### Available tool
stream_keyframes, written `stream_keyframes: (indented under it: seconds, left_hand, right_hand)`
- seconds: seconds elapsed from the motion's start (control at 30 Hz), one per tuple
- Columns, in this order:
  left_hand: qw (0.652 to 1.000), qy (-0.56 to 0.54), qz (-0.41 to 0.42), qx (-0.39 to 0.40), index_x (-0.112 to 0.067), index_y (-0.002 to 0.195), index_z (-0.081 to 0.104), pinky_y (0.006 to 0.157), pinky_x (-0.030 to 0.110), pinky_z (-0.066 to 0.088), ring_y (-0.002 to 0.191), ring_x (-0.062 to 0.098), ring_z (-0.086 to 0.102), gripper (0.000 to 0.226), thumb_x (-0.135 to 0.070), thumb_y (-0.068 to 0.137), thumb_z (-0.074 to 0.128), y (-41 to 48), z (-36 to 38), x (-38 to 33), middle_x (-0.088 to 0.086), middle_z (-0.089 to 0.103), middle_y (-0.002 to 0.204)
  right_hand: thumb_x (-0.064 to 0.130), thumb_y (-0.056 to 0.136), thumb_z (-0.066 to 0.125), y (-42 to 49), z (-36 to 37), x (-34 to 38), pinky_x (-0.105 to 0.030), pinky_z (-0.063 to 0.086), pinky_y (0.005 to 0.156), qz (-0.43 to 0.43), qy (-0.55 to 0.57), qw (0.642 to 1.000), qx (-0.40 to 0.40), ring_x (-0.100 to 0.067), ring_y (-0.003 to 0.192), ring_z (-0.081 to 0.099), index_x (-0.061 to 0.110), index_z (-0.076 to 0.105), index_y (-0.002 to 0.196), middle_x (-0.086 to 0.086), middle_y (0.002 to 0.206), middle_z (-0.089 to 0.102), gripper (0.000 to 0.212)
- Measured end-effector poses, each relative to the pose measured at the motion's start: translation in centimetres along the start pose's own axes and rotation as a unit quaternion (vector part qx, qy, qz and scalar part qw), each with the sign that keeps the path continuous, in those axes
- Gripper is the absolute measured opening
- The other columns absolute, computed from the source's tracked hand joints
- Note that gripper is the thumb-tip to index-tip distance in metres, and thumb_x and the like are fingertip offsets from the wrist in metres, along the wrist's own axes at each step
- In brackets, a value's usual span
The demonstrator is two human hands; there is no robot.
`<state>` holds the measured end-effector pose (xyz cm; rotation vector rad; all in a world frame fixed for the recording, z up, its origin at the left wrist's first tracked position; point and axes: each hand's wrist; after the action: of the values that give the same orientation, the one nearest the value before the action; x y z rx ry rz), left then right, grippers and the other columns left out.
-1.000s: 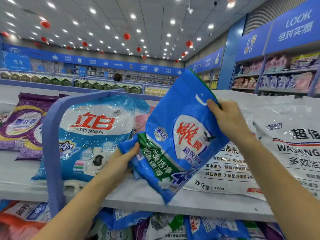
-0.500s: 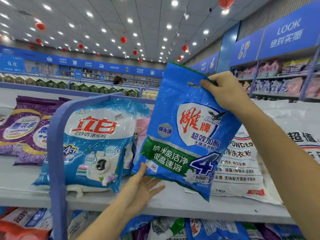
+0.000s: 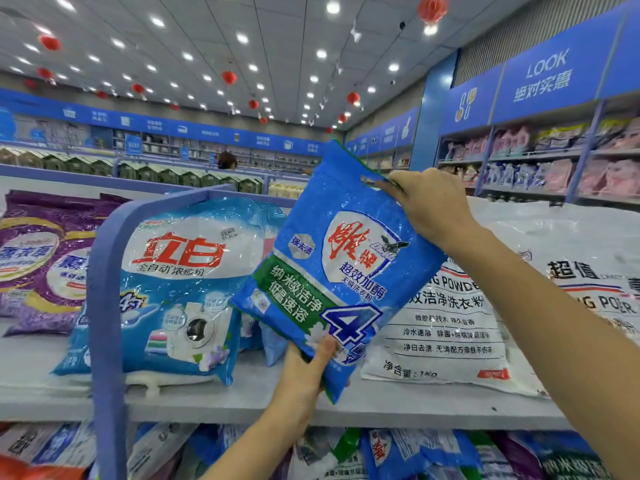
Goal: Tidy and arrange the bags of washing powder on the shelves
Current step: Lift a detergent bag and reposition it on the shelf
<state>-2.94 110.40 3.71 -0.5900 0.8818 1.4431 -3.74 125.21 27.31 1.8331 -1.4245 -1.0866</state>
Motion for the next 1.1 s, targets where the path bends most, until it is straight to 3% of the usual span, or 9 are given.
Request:
stream_keyframes:
  seconds: [0.13,0.3,0.4,0.53,0.67,0.83,0.97,1.03,1.1]
  left_hand:
    - [0.999,-0.012,-0.026,0.042,-0.016,0.120,0.052,0.050,0.035,0.054,0.081,0.030,0.070,0.079,-0.050,0.053,0.079,-0.7,-0.1,-0.9,0.009,0.073,0.099]
    - [0.986,-0.115,-0.081,0.086,-0.019,0.121,0.056,0.093,0.047,0.048,0.108,0.029,0.063,0.083,-0.067,0.056,0.068,-1.3,-2.0,-2.9,0.011,0.067,0.118]
    - [0.981,-0.175,-0.063,0.061,-0.027,0.114,0.059,0.096,0.042,0.044,0.116,0.030,0.057,0.050,-0.057,0.076,0.046,-0.5,-3.8,-4.9,0.008,0.063,0.122]
    - [0.994,-0.092,-0.054,-0.013,-0.015,0.127,0.049,0.078,0.038,0.053,0.105,0.031,0.061,0.035,-0.033,0.100,0.038,-0.2,-5.1,-4.2,0.011,0.059,0.119]
    - [0.998,-0.043,-0.040,-0.010,0.001,0.103,0.058,0.065,0.033,0.059,0.079,0.028,0.071,0.026,-0.018,0.087,0.056,-1.3,-6.6,-4.4,0.013,0.072,0.090]
    - [0.997,0.061,0.057,-0.004,-0.020,0.109,0.059,0.071,0.023,0.057,0.083,0.011,0.071,0.045,-0.015,0.068,0.077,-4.0,-8.9,-6.9,0.000,0.071,0.095]
    - [0.957,0.248,0.137,0.055,-0.038,0.115,0.051,0.075,0.015,0.052,0.102,-0.002,0.063,0.058,-0.045,0.067,0.081,-5.7,-8.2,-10.7,-0.010,0.060,0.120]
    - [0.941,0.309,0.113,0.083,-0.044,0.115,0.050,0.080,0.018,0.051,0.102,-0.001,0.062,0.075,-0.066,0.049,0.078,-6.6,-7.4,-12.2,-0.016,0.063,0.114]
    - [0.925,0.350,0.103,0.104,-0.043,0.109,0.059,0.077,0.015,0.052,0.094,-0.004,0.064,0.059,-0.066,0.057,0.076,-7.7,-7.1,-12.7,-0.020,0.070,0.102]
  right_hand:
    - [0.041,0.098,0.039,0.4,0.3,0.1,-0.033,0.028,0.061,-0.003,0.008,1.000,0.000,-0.037,0.081,0.059,0.009,0.059,0.087,-0.019,0.084,0.064,0.039]
    - [0.037,0.098,0.041,2.1,-1.6,0.7,-0.033,0.027,0.060,0.019,0.155,0.987,0.049,-0.028,0.067,0.046,0.013,0.039,0.061,-0.004,0.060,0.045,0.045]
    - [0.035,0.098,0.044,2.3,-2.2,1.1,-0.034,0.028,0.058,0.013,0.214,0.975,0.066,-0.024,0.056,0.036,0.006,0.039,0.060,-0.003,0.055,0.036,0.048]
    - [0.035,0.098,0.044,1.8,-2.4,1.4,-0.034,0.029,0.057,0.010,0.206,0.975,0.083,-0.023,0.054,0.036,0.005,0.042,0.061,-0.005,0.054,0.038,0.047]
    - [0.035,0.097,0.047,1.8,-3.8,1.2,-0.034,0.031,0.057,-0.026,0.206,0.976,0.068,-0.018,0.051,0.038,0.007,0.045,0.061,-0.002,0.054,0.042,0.046]
    - [0.030,0.095,0.051,1.5,-6.5,1.8,-0.034,0.035,0.054,-0.082,0.284,0.953,0.067,-0.009,0.046,0.040,0.008,0.052,0.059,0.002,0.051,0.047,0.042]
    - [0.036,0.093,0.051,0.7,-8.0,3.4,-0.031,0.034,0.054,-0.122,0.277,0.948,0.098,-0.006,0.048,0.045,0.016,0.049,0.057,0.008,0.051,0.049,0.041]
    - [0.036,0.092,0.051,0.2,-8.2,4.3,-0.034,0.039,0.060,-0.139,0.284,0.942,0.112,-0.010,0.052,0.045,0.012,0.051,0.061,0.007,0.055,0.051,0.040]
    - [0.035,0.093,0.051,-0.5,-8.4,5.3,-0.035,0.040,0.062,-0.155,0.309,0.930,0.125,-0.010,0.053,0.046,0.017,0.050,0.059,0.008,0.055,0.051,0.038]
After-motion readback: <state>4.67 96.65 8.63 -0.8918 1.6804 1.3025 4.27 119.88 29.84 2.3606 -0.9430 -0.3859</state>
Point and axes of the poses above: each hand's wrist, its own y-axis towards the middle knuckle, its own z-axis out of the palm, x = y × z
